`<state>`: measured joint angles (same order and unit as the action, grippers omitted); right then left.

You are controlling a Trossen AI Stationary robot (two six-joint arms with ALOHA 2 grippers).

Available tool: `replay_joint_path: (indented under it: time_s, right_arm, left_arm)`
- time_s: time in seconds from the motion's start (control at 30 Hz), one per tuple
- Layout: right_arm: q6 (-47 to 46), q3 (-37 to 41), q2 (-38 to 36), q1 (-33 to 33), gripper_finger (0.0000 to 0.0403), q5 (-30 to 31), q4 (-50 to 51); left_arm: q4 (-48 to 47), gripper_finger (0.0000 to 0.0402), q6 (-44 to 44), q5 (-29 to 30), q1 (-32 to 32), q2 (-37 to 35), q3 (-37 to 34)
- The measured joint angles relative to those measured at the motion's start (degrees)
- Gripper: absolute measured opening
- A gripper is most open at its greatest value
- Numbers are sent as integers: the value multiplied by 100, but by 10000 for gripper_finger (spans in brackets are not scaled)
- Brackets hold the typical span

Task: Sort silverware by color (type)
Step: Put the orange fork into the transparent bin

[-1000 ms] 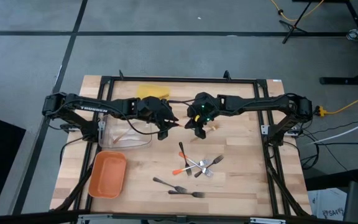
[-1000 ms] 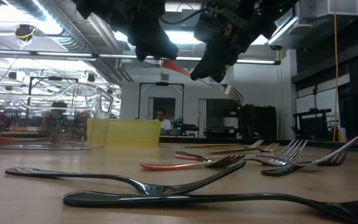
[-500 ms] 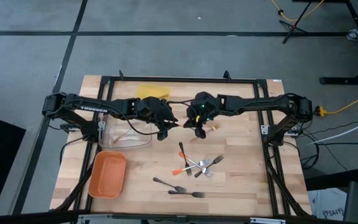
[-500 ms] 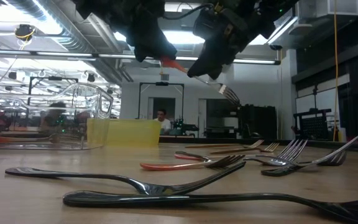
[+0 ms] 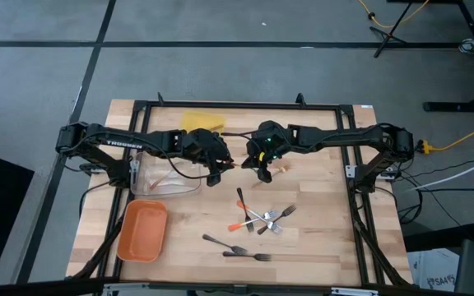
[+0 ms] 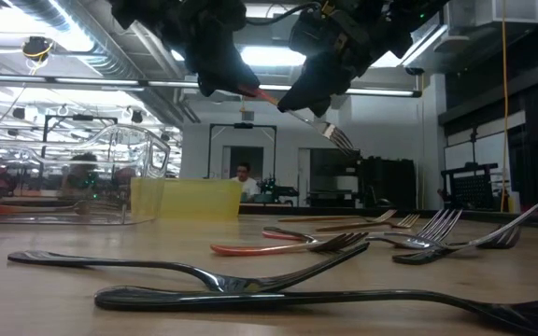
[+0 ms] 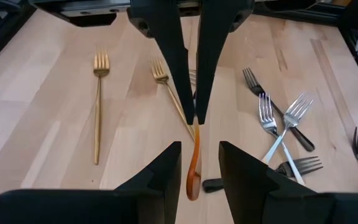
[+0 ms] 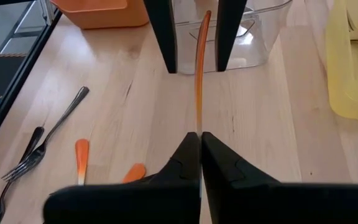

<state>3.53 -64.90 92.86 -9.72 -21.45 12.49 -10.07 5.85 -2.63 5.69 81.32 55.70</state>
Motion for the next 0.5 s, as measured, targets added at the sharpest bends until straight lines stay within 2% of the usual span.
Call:
replay_joint_path:
  time_s: [0.2, 0.5]
  right_arm:
    - [0, 0, 0, 0, 0, 0, -1]
    - [4, 0, 0, 0, 0, -1, 0]
  left_arm:
    - [5, 80, 0, 0, 2, 0, 0]
    - [7, 23, 2, -8, 2, 0, 0]
